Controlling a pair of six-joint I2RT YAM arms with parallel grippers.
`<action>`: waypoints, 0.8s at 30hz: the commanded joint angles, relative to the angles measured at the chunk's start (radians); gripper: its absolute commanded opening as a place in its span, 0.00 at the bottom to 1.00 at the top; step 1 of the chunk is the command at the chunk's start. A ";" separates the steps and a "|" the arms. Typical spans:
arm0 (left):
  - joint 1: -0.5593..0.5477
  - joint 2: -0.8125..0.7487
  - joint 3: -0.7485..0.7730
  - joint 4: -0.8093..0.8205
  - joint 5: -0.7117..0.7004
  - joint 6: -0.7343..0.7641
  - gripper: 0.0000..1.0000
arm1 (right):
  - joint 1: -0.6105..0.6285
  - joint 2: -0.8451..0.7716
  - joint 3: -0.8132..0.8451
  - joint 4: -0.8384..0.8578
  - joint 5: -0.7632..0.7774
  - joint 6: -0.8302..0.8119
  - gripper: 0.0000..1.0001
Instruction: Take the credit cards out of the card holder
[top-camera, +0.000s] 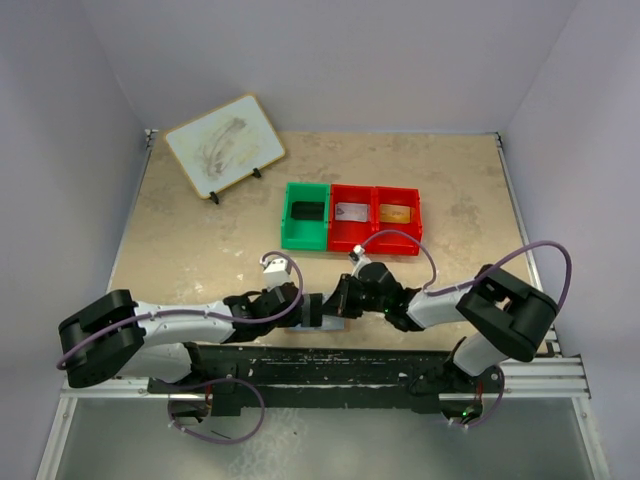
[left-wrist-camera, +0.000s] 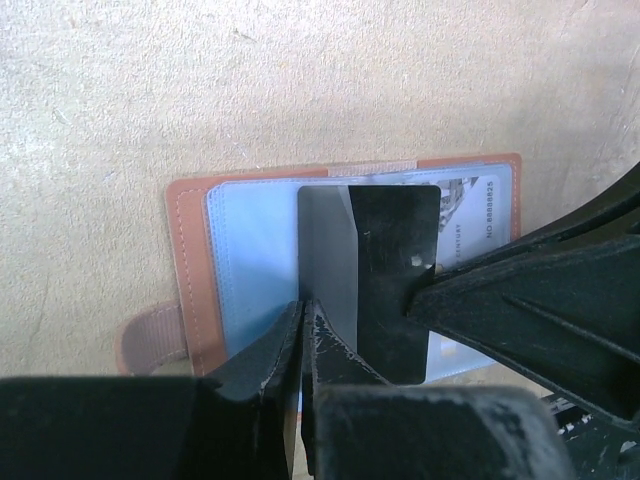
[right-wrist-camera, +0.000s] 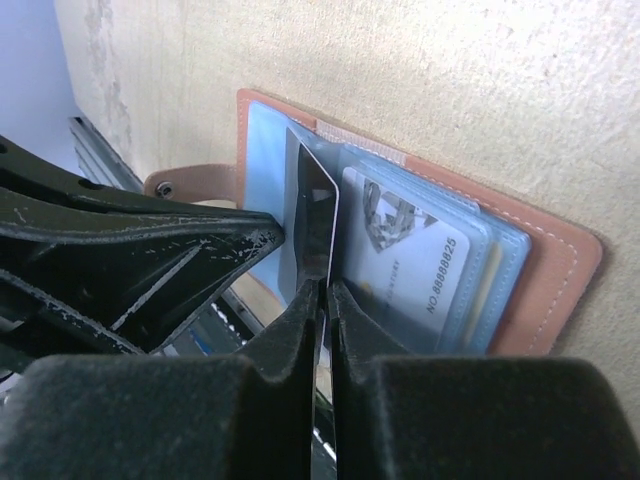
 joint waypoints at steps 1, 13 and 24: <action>-0.004 0.008 -0.033 -0.023 -0.007 -0.016 0.00 | 0.001 0.005 -0.060 0.147 0.046 0.075 0.12; -0.004 -0.020 -0.040 -0.023 -0.013 -0.020 0.00 | 0.001 0.163 -0.040 0.351 -0.032 0.119 0.15; -0.004 -0.017 -0.045 -0.038 -0.044 -0.016 0.00 | 0.001 0.085 -0.078 0.293 -0.045 0.122 0.00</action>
